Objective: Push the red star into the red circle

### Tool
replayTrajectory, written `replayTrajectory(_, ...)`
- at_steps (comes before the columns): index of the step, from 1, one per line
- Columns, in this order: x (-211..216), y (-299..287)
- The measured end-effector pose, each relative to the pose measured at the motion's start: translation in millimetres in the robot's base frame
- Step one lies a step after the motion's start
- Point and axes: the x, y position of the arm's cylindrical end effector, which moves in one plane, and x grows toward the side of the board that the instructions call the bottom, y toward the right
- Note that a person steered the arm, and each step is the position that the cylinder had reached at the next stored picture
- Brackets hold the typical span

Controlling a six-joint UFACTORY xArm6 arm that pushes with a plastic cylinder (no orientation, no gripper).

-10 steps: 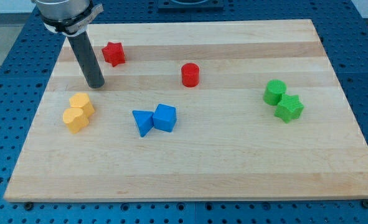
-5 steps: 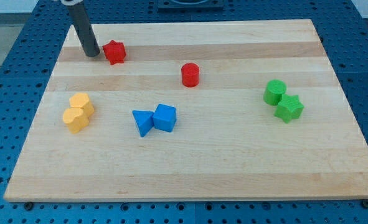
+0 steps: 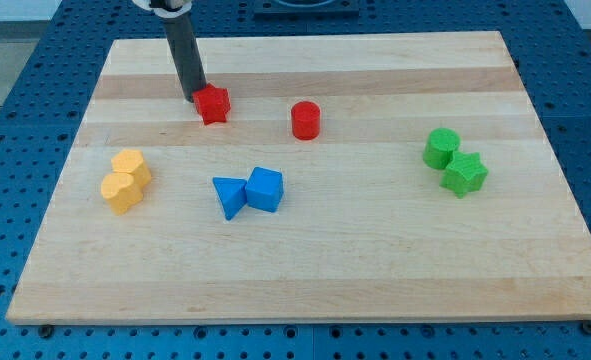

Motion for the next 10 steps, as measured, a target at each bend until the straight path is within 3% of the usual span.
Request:
replayTrajectory(2, -4, -62)
replayTrajectory(3, 5, -63)
replayTrajectory(10, 47, 80)
